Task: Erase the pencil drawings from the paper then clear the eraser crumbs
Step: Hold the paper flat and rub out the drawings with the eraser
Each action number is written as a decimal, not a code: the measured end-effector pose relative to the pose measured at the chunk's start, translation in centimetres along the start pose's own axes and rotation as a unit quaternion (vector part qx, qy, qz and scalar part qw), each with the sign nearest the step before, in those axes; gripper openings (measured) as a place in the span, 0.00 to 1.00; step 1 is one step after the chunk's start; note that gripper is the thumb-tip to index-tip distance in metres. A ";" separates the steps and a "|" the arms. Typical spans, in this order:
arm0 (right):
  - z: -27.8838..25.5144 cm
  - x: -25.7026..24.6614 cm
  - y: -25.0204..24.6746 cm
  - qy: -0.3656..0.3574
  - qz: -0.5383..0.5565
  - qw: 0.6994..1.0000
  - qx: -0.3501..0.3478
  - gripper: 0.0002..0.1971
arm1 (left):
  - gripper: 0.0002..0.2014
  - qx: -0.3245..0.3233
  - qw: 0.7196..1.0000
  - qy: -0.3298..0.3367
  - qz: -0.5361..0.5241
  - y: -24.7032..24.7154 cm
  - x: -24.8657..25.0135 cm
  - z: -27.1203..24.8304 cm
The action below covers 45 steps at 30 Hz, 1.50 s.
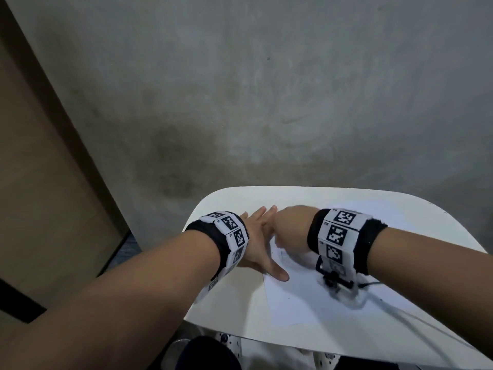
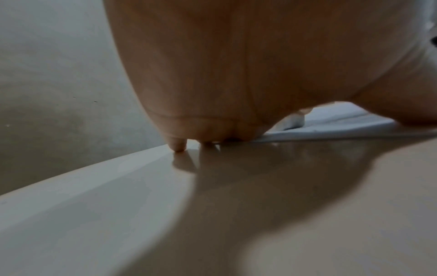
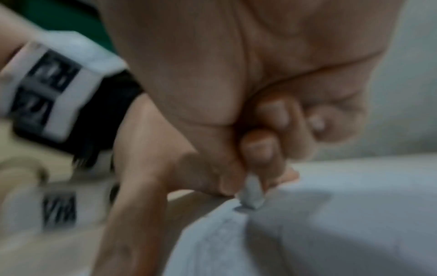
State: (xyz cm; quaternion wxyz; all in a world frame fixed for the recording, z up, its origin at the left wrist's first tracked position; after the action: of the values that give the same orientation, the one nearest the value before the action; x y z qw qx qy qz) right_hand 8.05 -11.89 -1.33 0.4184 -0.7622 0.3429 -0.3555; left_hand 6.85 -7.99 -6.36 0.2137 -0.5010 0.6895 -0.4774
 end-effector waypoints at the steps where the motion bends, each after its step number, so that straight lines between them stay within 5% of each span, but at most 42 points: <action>1: -0.3 0.1 -0.1 -0.007 0.019 1.000 -0.005 0.14 | 0.64 0.000 1.000 0.000 0.001 0.0 0.0 0.0; 6: 1.0 4.4 -1.2 0.076 -0.006 0.997 0.028 0.07 | 0.67 -0.013 1.000 -0.003 0.012 0.2 -0.5 0.4; 10: -0.2 -0.6 0.6 -0.023 -0.050 0.998 -0.034 0.18 | 0.65 -0.012 1.000 -0.006 0.015 0.2 -0.3 0.4; 15: 0.8 5.5 -1.1 0.079 -0.017 0.997 0.012 0.10 | 0.67 -0.017 1.000 -0.008 0.016 0.2 -0.4 0.3; 20: 0.1 1.0 1.0 0.001 -0.009 0.999 -0.034 0.20 | 0.67 -0.022 1.000 -0.005 0.016 0.2 -0.3 0.4; 23: 0.7 6.3 -1.0 0.069 0.022 0.997 0.014 0.11 | 0.66 -0.023 0.999 -0.010 0.020 0.1 -0.2 0.1; 25: 0.7 7.0 -1.4 0.092 -0.016 0.995 0.025 0.15 | 0.67 -0.025 0.999 -0.012 0.017 0.1 -0.3 0.1; 29: 0.0 2.3 0.8 0.024 0.016 0.999 -0.031 0.12 | 0.67 -0.032 0.999 -0.008 0.033 0.3 -0.3 0.3; 34: 0.0 6.8 -1.0 0.092 0.018 0.995 0.036 0.11 | 0.67 -0.025 0.999 -0.011 0.024 0.2 -0.3 0.3; 38: -1.6 1.2 1.0 -0.007 -0.034 0.999 -0.012 0.10 | 0.67 -0.026 0.999 -0.009 0.035 0.2 -0.2 0.5; 42: -0.4 4.2 0.2 0.042 -0.020 0.999 0.010 0.15 | 0.67 -0.032 0.999 -0.013 0.033 0.3 -0.6 0.5; 45: -1.2 1.6 1.4 0.006 -0.011 1.000 -0.003 0.18 | 0.67 -0.027 0.999 -0.016 0.035 0.2 -0.3 0.5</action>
State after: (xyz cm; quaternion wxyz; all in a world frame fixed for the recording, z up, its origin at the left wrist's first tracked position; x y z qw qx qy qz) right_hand 7.56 -14.24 -1.64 0.4100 -0.7652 0.3378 -0.3637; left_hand 7.31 -7.92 -6.81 0.2277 -0.4895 0.7160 -0.4427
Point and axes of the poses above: each hand's wrist, its own z-axis towards the middle knuckle, its own y-axis out of the palm, x = y × z, the point moved 10 cm from there along z, towards the middle knuckle, and after that the axes turned 10 degrees about y, right-handed, at the moved point
